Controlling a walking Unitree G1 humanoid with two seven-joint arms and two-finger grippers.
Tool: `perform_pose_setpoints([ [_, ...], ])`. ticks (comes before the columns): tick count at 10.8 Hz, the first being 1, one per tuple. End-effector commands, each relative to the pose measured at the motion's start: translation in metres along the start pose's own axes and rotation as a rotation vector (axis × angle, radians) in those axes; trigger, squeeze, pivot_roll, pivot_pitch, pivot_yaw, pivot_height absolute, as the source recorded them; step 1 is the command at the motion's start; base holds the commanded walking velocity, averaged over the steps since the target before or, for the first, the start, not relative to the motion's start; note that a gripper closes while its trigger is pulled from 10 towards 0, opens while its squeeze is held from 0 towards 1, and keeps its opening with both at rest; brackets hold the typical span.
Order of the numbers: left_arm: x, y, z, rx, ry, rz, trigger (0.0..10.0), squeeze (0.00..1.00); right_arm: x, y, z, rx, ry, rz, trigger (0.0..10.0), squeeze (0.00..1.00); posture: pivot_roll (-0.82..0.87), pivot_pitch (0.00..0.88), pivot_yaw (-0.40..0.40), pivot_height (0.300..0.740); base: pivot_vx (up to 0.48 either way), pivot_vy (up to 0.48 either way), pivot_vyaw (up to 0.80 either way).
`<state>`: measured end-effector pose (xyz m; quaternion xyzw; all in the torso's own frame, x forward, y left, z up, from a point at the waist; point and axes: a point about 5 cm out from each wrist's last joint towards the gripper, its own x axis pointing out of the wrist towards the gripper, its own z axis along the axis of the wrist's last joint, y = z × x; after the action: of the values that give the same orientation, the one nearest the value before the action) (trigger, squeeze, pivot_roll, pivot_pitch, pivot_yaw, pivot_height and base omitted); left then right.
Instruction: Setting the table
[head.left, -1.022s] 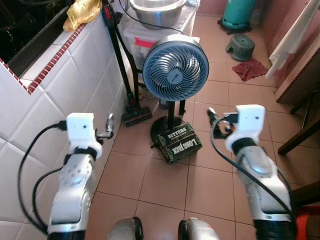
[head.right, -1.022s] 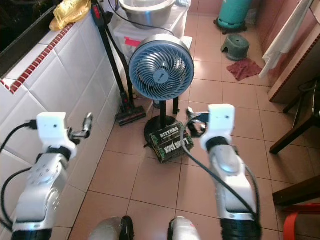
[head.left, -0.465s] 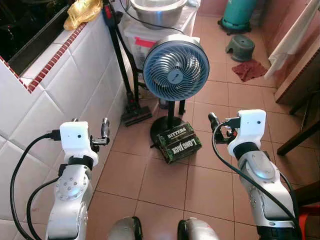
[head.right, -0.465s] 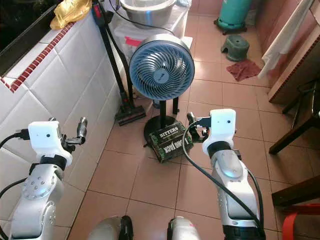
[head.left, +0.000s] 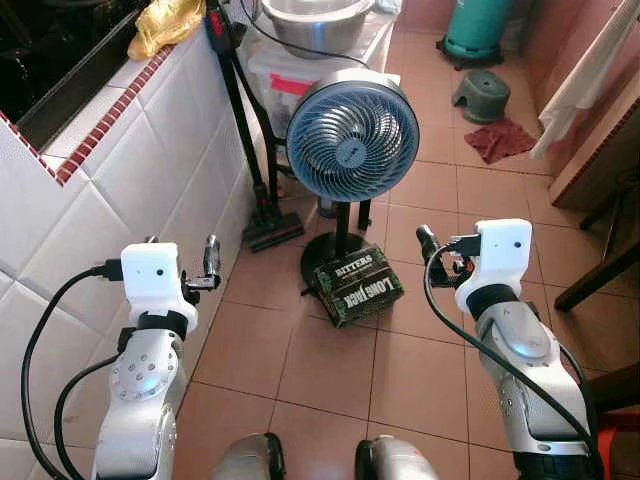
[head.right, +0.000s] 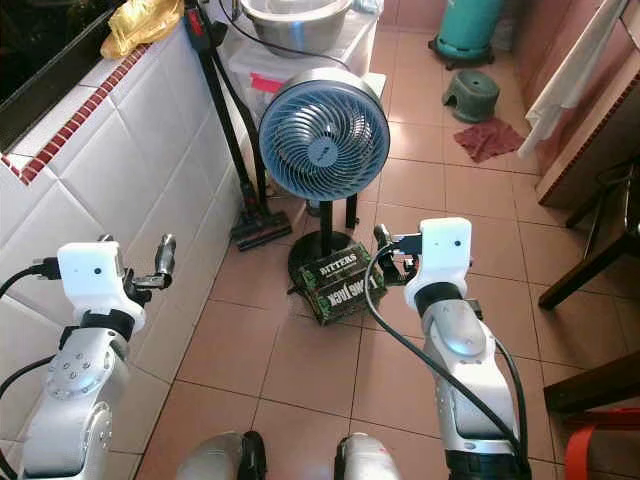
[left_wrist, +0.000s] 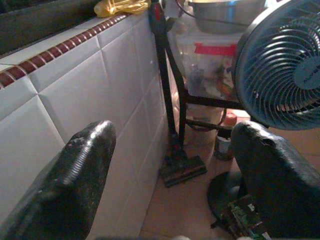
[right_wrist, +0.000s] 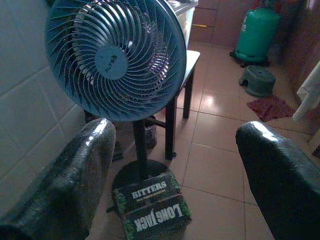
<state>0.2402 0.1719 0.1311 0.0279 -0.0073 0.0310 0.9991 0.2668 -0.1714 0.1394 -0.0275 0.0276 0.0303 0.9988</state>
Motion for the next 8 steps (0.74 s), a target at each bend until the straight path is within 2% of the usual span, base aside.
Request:
perform_pose_setpoints([
  [1,-0.0013,0.0028,0.0025,0.013,-0.013,0.012,10.0,0.0,-0.0015,0.0019,0.0047,-0.007,-0.015,0.012,10.0,0.0,-0.06,0.138,0.041,0.74,0.0,0.0,0.0],
  [8,-0.0013,0.0028,0.0025,0.013,-0.013,0.012,10.0,0.0,-0.0015,0.0019,0.0047,-0.007,-0.015,0.012,10.0,0.0,-0.06,0.138,0.041,0.74,0.0,0.0,0.0],
])
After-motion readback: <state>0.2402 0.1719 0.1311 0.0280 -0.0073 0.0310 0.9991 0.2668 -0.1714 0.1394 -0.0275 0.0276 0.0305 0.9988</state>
